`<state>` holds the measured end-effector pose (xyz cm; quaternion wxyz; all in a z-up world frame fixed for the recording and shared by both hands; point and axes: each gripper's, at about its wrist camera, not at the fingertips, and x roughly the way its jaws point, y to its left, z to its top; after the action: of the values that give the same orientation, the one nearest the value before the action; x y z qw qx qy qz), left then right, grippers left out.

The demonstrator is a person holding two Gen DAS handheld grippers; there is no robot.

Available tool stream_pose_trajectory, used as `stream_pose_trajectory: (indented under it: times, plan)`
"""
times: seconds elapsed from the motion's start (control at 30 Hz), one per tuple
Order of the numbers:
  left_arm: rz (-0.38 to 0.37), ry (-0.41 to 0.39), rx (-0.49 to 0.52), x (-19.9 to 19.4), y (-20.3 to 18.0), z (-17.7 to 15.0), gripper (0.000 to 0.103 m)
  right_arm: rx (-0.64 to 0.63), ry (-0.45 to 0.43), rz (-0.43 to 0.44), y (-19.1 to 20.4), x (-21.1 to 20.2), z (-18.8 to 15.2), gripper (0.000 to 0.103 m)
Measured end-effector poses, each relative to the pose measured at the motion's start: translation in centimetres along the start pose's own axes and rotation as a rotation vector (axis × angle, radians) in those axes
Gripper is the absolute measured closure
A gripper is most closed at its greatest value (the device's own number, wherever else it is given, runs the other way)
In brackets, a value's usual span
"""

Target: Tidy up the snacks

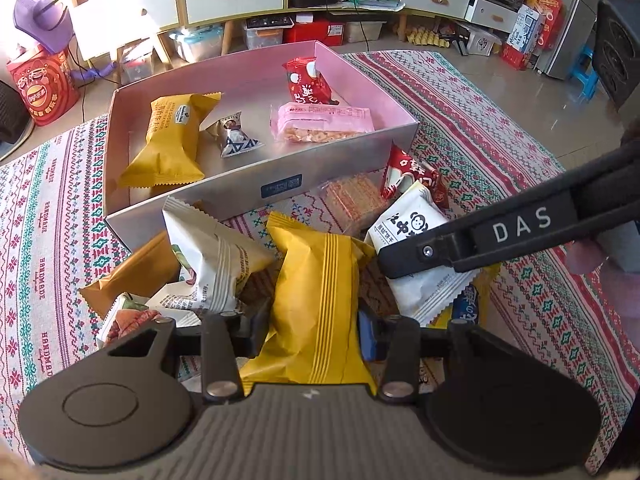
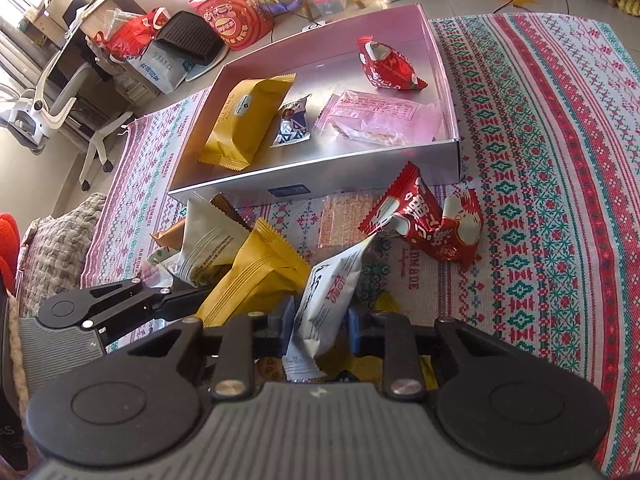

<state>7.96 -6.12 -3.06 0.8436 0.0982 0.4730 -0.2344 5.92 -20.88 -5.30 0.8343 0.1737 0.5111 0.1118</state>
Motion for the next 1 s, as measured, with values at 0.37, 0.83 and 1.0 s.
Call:
stream_pose_trajectory:
  times: [0.37, 0.83, 1.0]
  plan:
    - [-0.016, -0.005, -0.026, -0.9, 0.5, 0.2, 0.053, 0.005, -0.014, 0.006, -0.1, -1.1, 0.1, 0.089]
    - [-0.047, -0.084, -0.083, -3.5, 1.4, 1.3, 0.054, 0.037, -0.076, 0.039, -0.5, -3.7, 1.0, 0.089]
    - [-0.041, -0.101, -0.118, -3.7, 2.3, 2.3, 0.054, 0.037, -0.096, 0.029, -0.5, -4.0, 2.5, 0.089]
